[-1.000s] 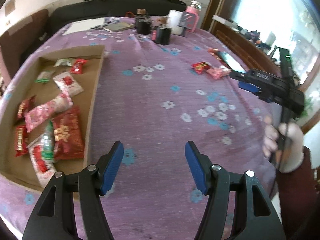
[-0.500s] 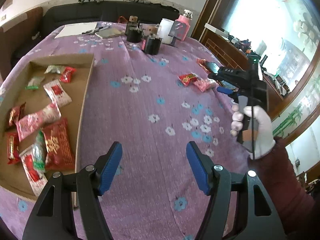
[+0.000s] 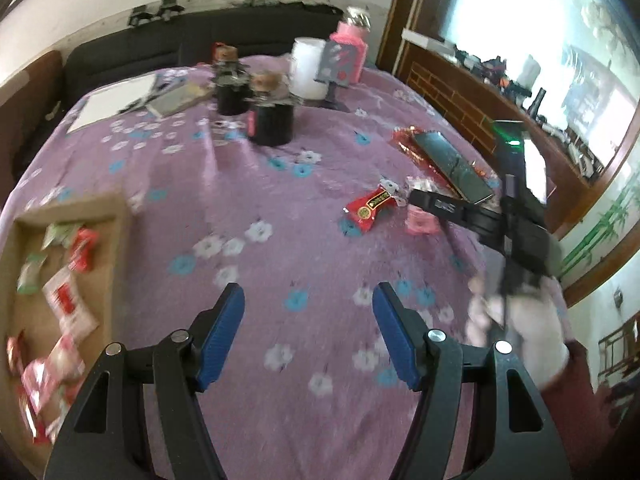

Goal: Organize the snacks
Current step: 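Move both open tools over the red and pink packets beside the phone, then grasp the pink wrapped bar with the right gripper while the left grasps the red gold-label bar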

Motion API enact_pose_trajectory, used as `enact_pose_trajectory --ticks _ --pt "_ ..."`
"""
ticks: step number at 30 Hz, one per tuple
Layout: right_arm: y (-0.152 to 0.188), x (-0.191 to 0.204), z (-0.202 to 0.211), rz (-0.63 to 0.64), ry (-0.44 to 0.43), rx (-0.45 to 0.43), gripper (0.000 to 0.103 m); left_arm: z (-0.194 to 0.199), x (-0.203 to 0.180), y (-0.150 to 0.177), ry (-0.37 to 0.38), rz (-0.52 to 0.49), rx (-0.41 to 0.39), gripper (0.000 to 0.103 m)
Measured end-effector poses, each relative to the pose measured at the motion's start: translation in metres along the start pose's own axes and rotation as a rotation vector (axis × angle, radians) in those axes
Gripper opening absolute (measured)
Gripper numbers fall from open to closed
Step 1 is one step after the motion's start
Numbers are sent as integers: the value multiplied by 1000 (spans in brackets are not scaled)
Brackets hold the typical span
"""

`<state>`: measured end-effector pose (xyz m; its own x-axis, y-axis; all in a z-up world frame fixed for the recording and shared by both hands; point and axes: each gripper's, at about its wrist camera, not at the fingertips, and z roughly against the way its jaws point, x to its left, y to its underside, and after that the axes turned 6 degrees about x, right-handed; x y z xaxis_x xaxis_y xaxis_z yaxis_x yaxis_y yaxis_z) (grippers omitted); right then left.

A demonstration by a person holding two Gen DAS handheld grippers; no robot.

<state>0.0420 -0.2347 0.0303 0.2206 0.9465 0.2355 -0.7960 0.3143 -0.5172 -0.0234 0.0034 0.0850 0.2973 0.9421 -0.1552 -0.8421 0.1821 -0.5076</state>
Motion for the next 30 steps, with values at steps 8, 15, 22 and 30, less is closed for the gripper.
enact_pose_trajectory --ticks 8,15,22,30 --pt "3 -15 6 -16 -13 19 26 -67 -32 -44 -45 -134 44 65" --pt "4 -12 7 6 16 28 26 -92 -63 -62 -35 -287 19 65" --pt "2 -14 7 -1 9 43 26 -120 -83 -70 -12 -324 63 65" --pt "1 -12 6 8 18 40 27 -123 -81 -72 11 -279 71 46"
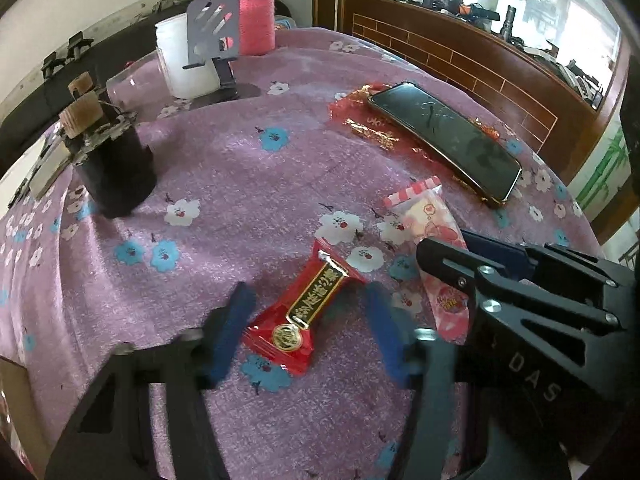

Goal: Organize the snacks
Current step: 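Grasp the pink wrapped bar with the right gripper while the left grasps the red gold-label bar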

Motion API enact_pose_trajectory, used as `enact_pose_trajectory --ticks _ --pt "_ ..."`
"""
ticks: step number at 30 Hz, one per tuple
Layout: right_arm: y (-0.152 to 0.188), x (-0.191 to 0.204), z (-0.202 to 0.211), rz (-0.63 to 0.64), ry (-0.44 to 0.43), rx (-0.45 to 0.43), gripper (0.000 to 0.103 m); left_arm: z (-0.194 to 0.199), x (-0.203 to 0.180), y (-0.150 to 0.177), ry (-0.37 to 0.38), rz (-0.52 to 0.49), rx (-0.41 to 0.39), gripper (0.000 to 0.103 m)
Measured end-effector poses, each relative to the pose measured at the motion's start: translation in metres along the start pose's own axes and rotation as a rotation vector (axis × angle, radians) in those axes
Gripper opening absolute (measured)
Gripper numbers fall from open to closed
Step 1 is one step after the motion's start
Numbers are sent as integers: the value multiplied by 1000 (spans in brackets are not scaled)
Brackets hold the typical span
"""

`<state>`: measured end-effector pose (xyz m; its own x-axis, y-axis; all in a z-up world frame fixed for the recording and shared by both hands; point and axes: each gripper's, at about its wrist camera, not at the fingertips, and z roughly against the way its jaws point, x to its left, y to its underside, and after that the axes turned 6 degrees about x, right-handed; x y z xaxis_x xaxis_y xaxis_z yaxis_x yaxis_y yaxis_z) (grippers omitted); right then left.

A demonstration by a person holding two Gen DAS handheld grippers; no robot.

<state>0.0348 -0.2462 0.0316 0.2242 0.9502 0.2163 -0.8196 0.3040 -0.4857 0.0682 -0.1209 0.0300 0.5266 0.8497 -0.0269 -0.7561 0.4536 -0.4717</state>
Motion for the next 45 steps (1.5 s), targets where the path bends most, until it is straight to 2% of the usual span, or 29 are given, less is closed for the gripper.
enact_pose_trajectory --ticks 2,3,13,15,22,24,25,27,28,29,30,34,39,40,41,42,45 --pt "0 0 -1 1 -7 1 27 2 -5 2 16 -13 1 23" --pt "0 2 -1 9 1 -2 27 3 -8 2 16 -19 3 20" --pt "0 -1 6 1 -14 -33 25 25 -4 15 58 32 -19 19" --pt "0 -1 9 0 -16 -48 25 30 -1 19 67 42 -23 13" --pt "-1 -4 12 -15 -29 -60 25 47 6 34 102 74 -32 12" --pt "-1 -7 14 -24 -37 -64 25 48 8 38 86 82 -24 12" --pt "-1 -8 14 -31 -41 -65 25 48 9 40 86 91 -27 13" --pt "-1 -9 14 -35 -49 -61 25 45 15 39 94 129 -22 21" --pt "-1 -9 14 -37 -52 -59 25 43 19 38 89 156 -23 32" --pt "-1 -9 14 -38 -53 -58 25 41 21 37 84 177 -25 48" --pt "-1 -9 14 -37 -53 -59 25 38 22 35 83 192 -33 53" --pt "-2 -15 16 -65 -65 -68 25 27 12 29 58 149 -42 56" --pt "-4 -20 16 -87 -74 -59 25 8 -8 24 -1 59 -14 55" --pt "-4 -19 15 -84 -72 -58 25 8 -11 24 -19 46 -23 48" --pt "-4 -18 15 -81 -71 -58 25 9 -13 25 -21 35 -30 29" --pt "-4 -18 16 -80 -71 -59 25 11 -12 25 -14 36 -28 17" --pt "-3 -18 16 -80 -69 -59 25 17 -8 28 -14 54 -18 15"
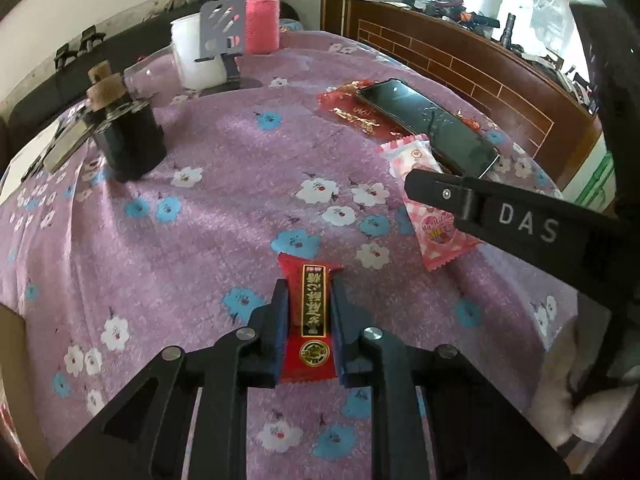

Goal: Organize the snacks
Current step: 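Grasp the pink wrapped bar with the right gripper while the left grasps the red gold-label bar, then carry the pink bar and red gold-label bar over the cardboard box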

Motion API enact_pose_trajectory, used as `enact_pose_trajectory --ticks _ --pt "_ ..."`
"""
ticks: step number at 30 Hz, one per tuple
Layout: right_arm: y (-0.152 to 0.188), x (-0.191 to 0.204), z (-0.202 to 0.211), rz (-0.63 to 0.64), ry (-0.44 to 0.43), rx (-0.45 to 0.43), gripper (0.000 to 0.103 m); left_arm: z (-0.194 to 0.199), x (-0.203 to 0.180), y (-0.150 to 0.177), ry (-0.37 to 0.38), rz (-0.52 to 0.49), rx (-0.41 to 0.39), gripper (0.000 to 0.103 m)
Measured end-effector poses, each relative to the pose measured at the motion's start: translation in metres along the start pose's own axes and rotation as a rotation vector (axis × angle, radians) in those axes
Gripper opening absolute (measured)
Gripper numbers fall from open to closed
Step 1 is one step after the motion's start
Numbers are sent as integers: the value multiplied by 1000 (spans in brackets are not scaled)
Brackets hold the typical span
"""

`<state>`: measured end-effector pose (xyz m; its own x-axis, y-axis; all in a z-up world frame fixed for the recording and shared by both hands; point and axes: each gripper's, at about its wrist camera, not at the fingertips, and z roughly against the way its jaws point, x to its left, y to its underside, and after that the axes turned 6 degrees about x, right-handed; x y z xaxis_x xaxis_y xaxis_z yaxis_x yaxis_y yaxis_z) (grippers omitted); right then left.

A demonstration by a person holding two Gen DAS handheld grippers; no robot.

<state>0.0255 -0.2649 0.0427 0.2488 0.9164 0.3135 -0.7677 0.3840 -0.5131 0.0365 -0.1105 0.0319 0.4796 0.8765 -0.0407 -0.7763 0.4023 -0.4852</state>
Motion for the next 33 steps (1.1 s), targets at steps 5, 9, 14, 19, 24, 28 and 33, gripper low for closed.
enact_pose_trajectory --ticks 5,9,14,19,24,28,33 --pt "1 2 1 14 2 -4 25 19 13 10 -22 42 -22 15" --pt "3 10 4 46 -3 -22 25 45 23 23 -43 78 -49 15" --pt "9 25 7 110 -3 -57 25 91 40 52 -101 127 -109 16" --pt "21 40 10 159 3 -88 25 128 69 85 -121 216 -147 16" --pt "39 63 15 239 19 -126 25 158 103 121 -160 313 -183 16" --pt "56 83 26 301 39 -134 25 171 126 143 -190 377 -194 16" --pt "95 135 55 445 46 -133 25 181 147 170 -238 450 -215 16"
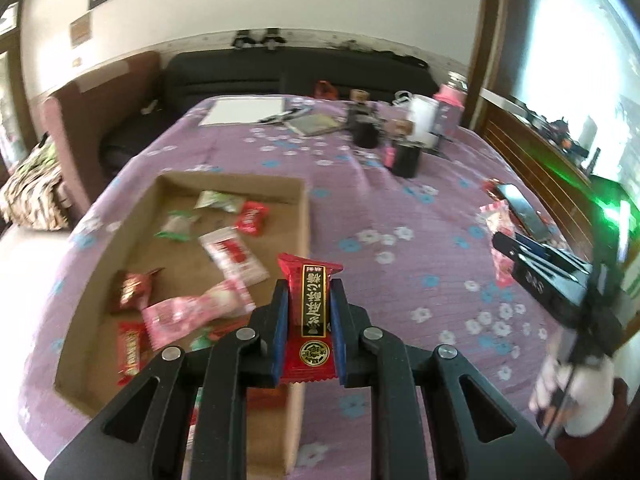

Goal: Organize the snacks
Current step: 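Carry the pink bar and red gold-label bar over the cardboard box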

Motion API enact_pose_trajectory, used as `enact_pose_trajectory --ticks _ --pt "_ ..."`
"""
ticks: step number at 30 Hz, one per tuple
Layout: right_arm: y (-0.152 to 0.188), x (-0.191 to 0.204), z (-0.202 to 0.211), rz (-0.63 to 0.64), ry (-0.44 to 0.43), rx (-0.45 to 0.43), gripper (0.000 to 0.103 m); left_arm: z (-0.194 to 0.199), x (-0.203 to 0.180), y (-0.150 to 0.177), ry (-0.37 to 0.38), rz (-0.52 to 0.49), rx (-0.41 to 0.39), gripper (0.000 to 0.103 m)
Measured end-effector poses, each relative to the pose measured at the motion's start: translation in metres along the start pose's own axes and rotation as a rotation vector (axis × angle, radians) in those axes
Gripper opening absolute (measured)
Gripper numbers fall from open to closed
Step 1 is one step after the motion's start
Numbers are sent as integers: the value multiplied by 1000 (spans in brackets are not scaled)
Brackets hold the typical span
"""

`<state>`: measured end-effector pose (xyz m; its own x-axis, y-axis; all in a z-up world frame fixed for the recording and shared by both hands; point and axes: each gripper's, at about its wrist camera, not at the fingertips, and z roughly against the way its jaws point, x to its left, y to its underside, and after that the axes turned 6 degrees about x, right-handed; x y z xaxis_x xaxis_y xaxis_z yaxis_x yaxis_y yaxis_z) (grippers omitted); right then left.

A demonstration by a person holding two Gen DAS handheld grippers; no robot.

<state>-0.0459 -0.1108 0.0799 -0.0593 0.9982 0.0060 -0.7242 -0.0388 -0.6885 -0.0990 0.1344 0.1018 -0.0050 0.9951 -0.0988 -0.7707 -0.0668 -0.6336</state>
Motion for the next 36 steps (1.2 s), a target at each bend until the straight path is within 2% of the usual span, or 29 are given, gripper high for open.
enact_pose_trajectory --ticks 7,15,22,36 --pt "10 108 30 245 40 -29 25 13 36 12 -52 79 -32 16" --pt "14 186 37 322 64 -38 25 19 74 16 -110 159 -61 16" --pt "11 217 35 348 72 -33 25 17 94 17 -134 186 -71 16" --pt "3 243 16 378 72 -5 25 -2 129 19 -125 255 -38 16"
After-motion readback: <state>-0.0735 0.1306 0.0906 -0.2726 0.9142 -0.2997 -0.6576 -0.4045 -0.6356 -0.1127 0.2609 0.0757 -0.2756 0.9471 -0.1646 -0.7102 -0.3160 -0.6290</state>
